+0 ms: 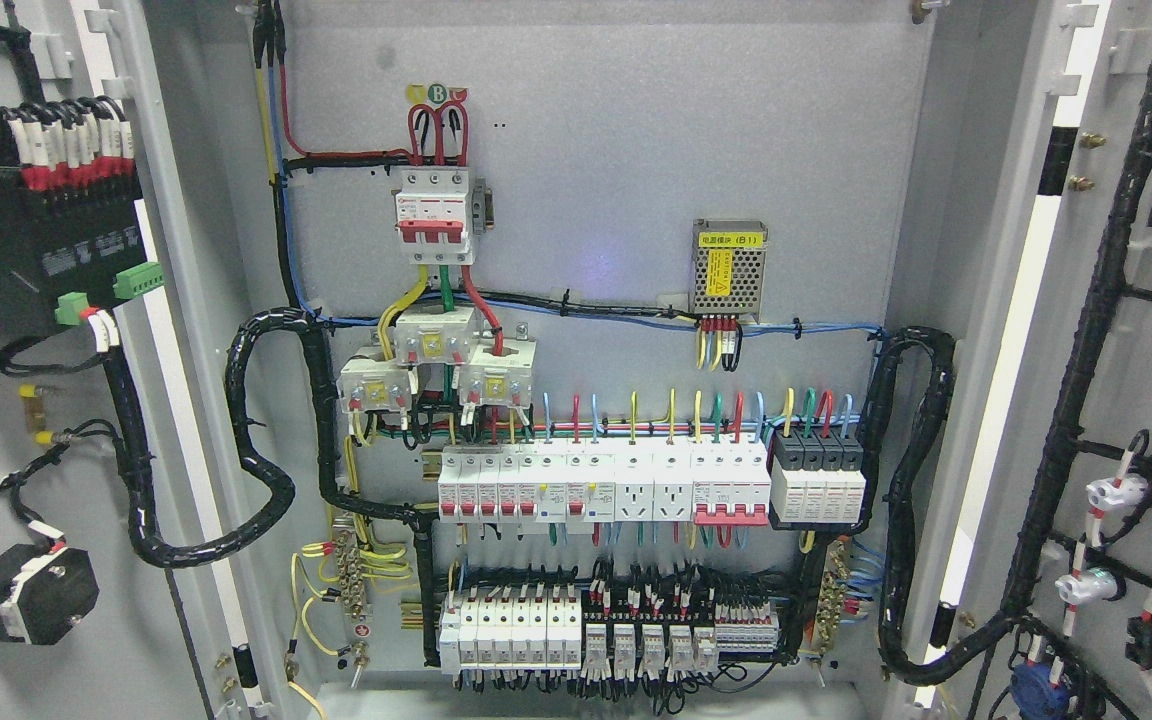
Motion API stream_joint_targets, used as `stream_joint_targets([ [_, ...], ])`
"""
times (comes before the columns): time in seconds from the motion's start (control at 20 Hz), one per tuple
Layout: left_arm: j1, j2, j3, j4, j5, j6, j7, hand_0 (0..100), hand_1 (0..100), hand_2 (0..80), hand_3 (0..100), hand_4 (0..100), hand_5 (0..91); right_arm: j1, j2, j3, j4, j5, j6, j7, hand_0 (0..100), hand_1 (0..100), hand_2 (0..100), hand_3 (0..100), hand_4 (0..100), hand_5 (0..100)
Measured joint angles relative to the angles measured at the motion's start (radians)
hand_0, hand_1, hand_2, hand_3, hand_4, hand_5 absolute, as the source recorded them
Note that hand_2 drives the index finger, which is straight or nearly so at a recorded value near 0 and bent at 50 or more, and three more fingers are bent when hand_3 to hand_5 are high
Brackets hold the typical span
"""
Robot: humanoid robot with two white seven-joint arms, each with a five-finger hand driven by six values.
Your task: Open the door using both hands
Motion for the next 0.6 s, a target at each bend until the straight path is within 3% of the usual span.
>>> stream_joint_targets([
  [0.6,-0.077,0.114,0.077,0.116,0.076,0.000,0.004,12,39,0.0,0,0,0.0,0.024,0.016,-0.050,0.042,-0.029,0.000,0.003,12,39,0,0,0,0],
])
